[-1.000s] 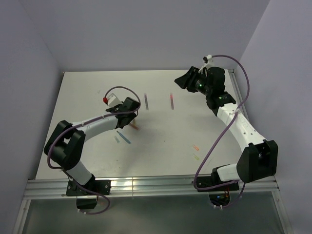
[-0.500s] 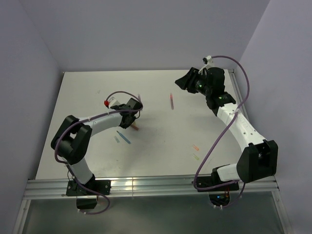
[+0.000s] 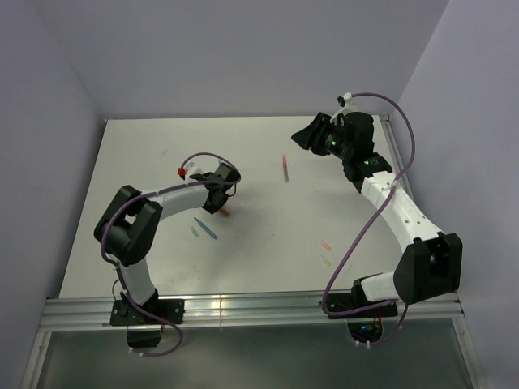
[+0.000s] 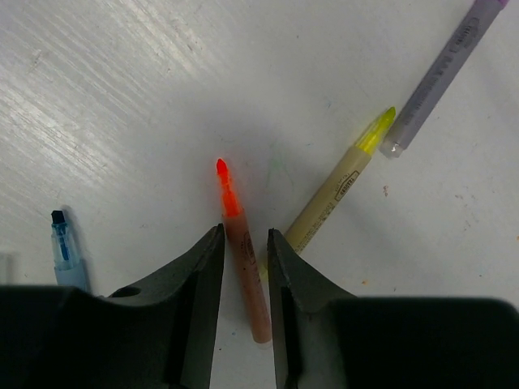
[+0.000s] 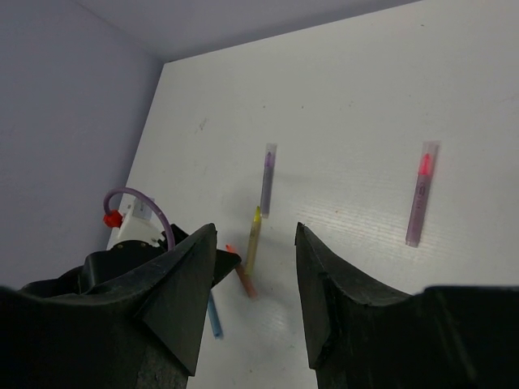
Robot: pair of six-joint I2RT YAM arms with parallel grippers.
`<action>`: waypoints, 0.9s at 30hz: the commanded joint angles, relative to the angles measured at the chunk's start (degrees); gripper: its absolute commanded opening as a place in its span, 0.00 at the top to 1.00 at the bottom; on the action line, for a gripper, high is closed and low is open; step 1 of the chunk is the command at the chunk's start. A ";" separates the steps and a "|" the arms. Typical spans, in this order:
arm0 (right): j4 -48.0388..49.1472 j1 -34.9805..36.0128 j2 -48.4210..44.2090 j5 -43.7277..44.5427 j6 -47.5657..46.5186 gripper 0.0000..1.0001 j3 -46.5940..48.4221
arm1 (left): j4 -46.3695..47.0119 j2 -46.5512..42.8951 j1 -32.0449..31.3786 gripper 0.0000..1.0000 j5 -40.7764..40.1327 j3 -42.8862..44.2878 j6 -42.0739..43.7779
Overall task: Insert the pens into the pen caps
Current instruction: Pick up the pen from the center of the board.
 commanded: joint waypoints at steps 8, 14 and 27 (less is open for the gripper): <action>0.13 -0.65 0.00 -0.91 -0.37 0.49 0.86 | -1.40 1.81 0.00 0.74 0.92 1.54 -1.34; -0.14 -0.65 0.62 -1.00 -0.37 0.49 1.04 | -0.43 1.29 0.52 1.00 2.15 0.13 -0.64; -0.58 -0.65 2.38 -3.20 -0.81 0.50 2.00 | 10.19 -12.06 2.02 1.00 7.77 -6.18 15.76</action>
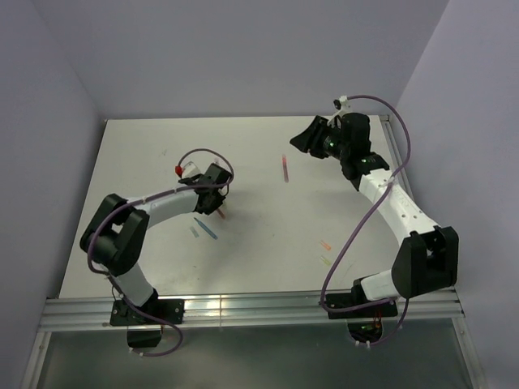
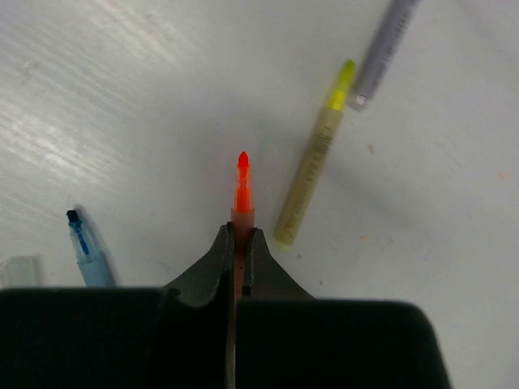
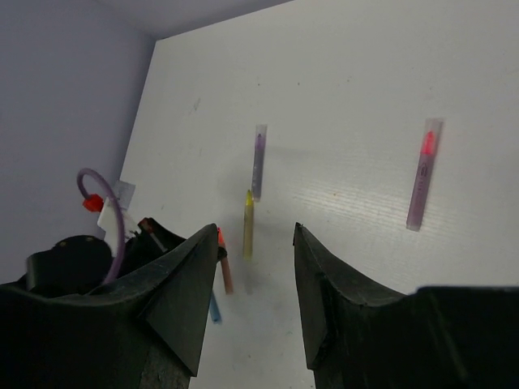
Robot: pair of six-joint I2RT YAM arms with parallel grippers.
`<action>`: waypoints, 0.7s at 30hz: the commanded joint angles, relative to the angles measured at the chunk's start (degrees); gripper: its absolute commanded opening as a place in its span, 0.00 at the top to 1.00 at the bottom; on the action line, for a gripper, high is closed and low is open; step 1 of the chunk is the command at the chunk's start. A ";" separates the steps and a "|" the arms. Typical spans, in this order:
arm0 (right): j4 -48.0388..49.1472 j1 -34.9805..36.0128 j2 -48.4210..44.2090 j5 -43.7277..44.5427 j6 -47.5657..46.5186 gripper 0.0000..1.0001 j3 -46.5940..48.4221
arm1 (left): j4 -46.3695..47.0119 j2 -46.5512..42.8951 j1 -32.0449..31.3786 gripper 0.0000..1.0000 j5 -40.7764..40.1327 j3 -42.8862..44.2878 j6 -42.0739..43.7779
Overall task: Insert the pens into the pen caps
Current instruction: Pick up the pen from the center of the board.
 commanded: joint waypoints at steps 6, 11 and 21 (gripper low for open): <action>3.89 -0.21 2.26 -7.77 0.72 0.52 1.57 | 29.88 -21.23 1.06 1.00 16.94 -9.53 21.72; 5.74 1.71 4.10 -13.83 0.47 0.53 2.27 | 45.74 -27.29 3.08 1.00 29.12 -12.17 25.68; 10.41 3.74 2.35 -19.03 3.10 0.53 0.51 | 58.09 -26.69 4.05 1.00 41.64 -11.65 26.39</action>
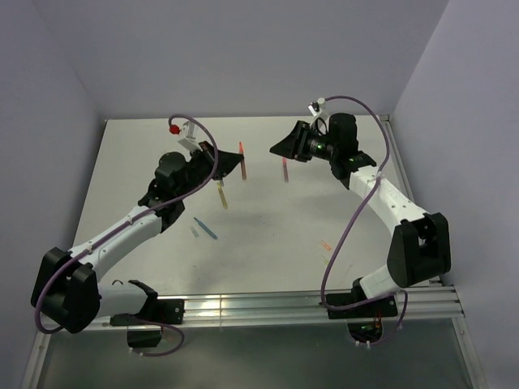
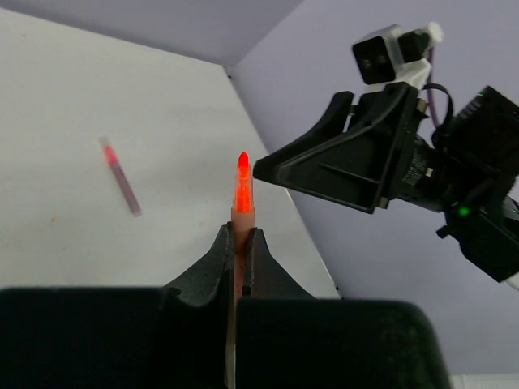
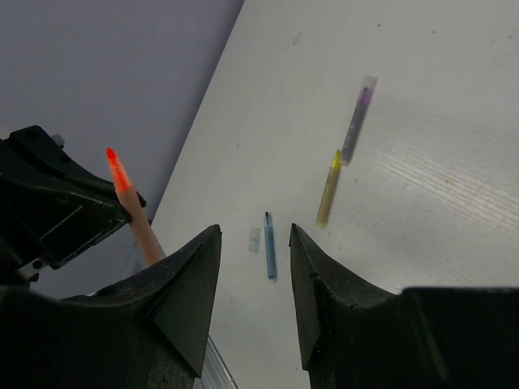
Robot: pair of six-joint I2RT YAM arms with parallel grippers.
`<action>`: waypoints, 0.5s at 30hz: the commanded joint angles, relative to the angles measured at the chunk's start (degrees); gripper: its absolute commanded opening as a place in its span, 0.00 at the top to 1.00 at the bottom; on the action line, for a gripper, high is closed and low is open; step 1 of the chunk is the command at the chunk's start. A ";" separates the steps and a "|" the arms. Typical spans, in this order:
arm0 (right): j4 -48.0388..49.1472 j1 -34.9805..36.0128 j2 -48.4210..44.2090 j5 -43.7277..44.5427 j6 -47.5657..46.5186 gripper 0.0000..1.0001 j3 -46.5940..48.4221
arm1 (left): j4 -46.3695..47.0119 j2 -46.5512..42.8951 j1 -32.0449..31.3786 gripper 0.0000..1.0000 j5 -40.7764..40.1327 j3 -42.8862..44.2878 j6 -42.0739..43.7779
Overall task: Insert the pens into the pen caps
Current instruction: Pick up the pen from the center of the board, then insert the pen cap onto the pen.
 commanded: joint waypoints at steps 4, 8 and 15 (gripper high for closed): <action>4.64 1.54 -5.03 -2.39 1.09 0.53 -1.62 | 12.34 0.48 0.11 1.00 6.87 -0.07 0.81; 5.96 3.03 -6.70 -1.87 1.53 0.53 -3.81 | 15.16 2.15 0.11 1.00 11.08 1.25 0.82; 8.42 4.35 -7.85 -2.66 2.42 0.53 -3.73 | 19.56 3.03 0.11 1.00 14.53 -0.68 -1.74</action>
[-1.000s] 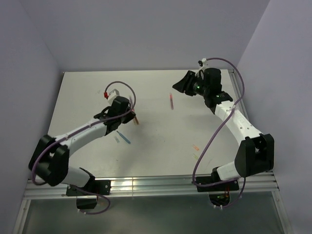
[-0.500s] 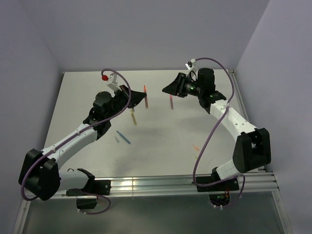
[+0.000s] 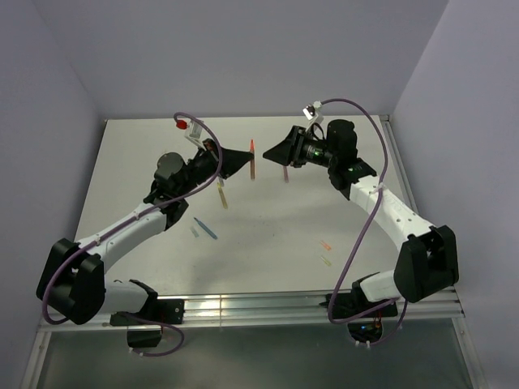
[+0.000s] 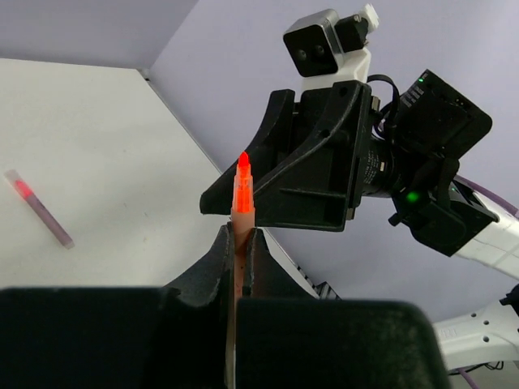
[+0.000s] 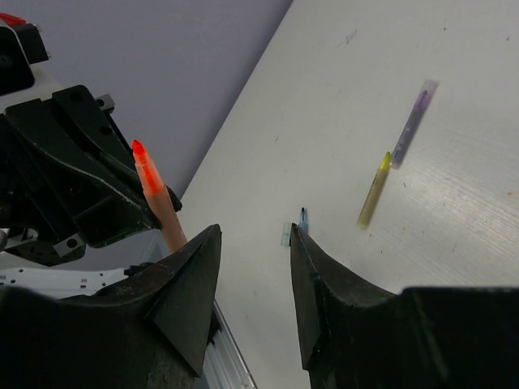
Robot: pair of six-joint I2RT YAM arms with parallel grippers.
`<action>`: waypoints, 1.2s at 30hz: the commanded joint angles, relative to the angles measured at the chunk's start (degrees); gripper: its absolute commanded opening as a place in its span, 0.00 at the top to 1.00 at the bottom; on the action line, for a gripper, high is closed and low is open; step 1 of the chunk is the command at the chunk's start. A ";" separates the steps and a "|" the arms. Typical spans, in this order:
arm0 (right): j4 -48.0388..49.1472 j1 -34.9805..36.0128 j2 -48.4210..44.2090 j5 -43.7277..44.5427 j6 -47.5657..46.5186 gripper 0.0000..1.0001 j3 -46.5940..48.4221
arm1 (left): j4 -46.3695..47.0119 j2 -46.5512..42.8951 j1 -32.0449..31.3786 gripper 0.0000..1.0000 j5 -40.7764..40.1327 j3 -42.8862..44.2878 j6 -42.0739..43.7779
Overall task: Insert the pens into the pen caps
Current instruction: Insert the pen cap onto the pen.
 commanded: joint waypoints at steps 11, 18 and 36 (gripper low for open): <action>3.34 1.72 -4.71 1.84 -0.98 0.52 2.03 | 5.86 1.55 0.11 1.00 6.94 -0.53 -2.64; 3.52 1.80 -5.85 2.19 -0.89 0.53 2.03 | 6.73 3.75 0.03 1.00 7.82 -0.18 -4.31; 0.62 3.39 -4.62 5.09 -2.65 0.55 3.00 | 10.69 7.26 -2.00 1.00 9.84 1.05 -6.95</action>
